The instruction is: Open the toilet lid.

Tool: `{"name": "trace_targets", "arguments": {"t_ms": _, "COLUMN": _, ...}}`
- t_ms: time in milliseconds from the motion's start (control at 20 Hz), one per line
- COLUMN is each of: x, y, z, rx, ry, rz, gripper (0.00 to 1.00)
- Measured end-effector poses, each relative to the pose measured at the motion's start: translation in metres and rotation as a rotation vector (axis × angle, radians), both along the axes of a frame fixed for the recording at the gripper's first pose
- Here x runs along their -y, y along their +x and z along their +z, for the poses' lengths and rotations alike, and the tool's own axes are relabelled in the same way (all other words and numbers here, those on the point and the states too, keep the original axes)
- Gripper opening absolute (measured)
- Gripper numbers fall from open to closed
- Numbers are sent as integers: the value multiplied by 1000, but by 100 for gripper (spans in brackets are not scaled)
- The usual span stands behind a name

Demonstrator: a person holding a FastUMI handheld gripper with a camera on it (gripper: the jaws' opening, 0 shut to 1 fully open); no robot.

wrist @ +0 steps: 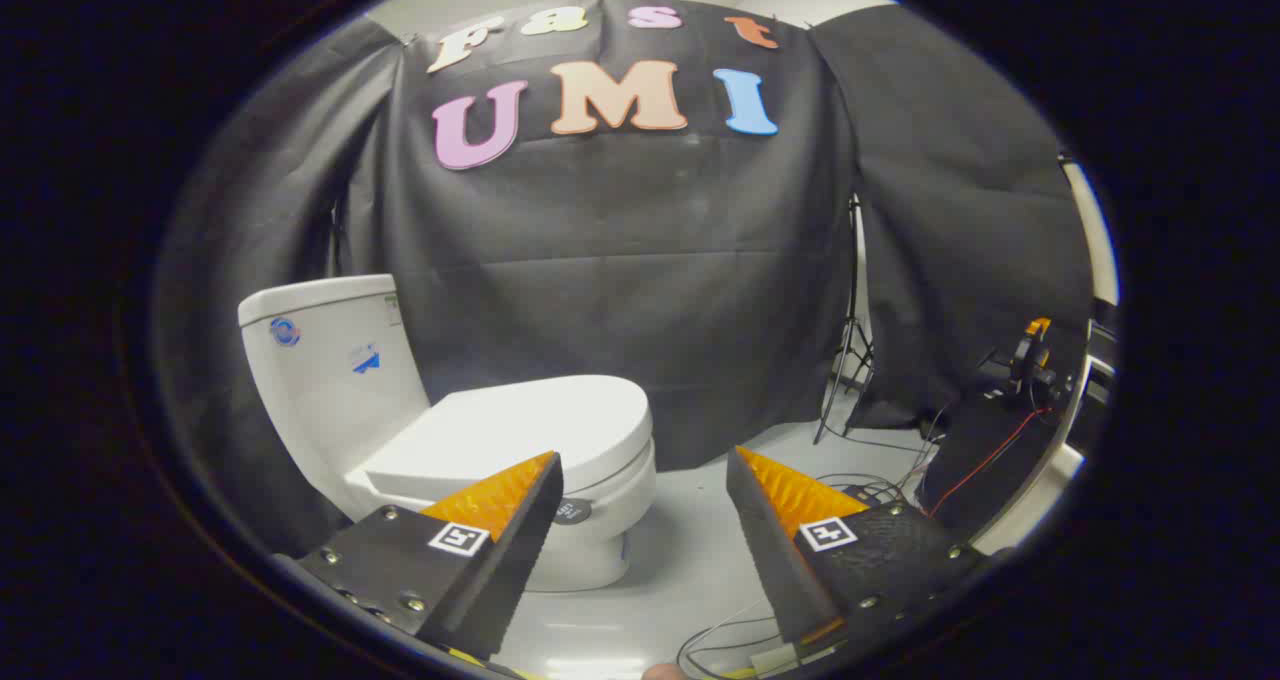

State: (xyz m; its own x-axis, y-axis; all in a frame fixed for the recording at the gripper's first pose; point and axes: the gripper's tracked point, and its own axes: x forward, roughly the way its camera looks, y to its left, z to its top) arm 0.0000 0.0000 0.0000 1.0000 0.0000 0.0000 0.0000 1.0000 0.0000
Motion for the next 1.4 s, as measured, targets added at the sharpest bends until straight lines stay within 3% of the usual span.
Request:
{"name": "trace_targets", "arguments": {"t_ms": 400, "x": -31, "y": 9, "z": -11, "rx": -21, "ry": -83, "rz": 73, "gripper": 97}}
{"name": "trace_targets", "arguments": {"t_ms": 1000, "x": -46, "y": 33, "z": -18, "rx": -33, "ry": -44, "rz": 86, "gripper": 97}}
{"name": "trace_targets", "arguments": {"t_ms": 1200, "x": -49, "y": 51, "z": -16, "rx": -38, "ry": 4, "rz": 76, "gripper": 97}}
{"name": "trace_targets", "arguments": {"t_ms": 1400, "x": -52, "y": 71, "z": -40, "rx": -129, "ry": 116, "rz": 72, "gripper": 97}}
